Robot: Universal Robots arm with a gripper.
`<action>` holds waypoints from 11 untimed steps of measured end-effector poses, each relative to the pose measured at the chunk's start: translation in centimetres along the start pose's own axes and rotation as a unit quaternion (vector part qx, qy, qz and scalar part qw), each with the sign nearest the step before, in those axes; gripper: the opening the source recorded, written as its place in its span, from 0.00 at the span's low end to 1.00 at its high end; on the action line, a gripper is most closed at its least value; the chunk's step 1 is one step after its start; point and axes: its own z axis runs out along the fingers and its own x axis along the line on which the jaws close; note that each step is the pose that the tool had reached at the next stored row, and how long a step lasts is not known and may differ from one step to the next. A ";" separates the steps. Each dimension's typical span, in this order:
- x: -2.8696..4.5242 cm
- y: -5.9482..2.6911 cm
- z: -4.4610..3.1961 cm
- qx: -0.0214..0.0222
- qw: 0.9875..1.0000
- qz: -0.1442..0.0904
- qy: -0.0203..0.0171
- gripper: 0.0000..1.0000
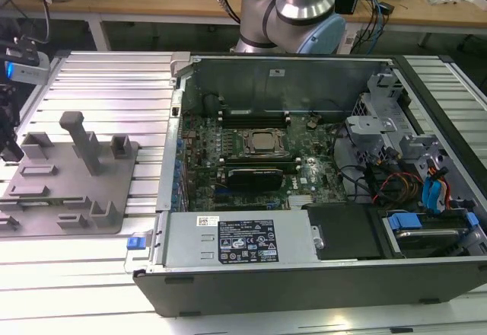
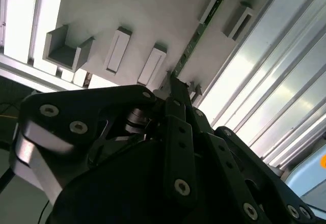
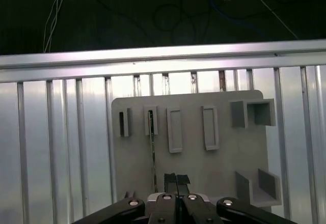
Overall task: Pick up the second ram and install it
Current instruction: 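Pick up the second ram and move it above second insertion slot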
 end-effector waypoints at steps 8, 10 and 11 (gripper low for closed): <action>0.61 -0.25 0.66 0.000 1.000 0.000 -0.001 0.08; 0.70 -0.40 0.90 0.000 1.000 0.000 -0.001 0.08; 0.75 -0.51 1.08 0.000 1.000 0.000 -0.001 0.08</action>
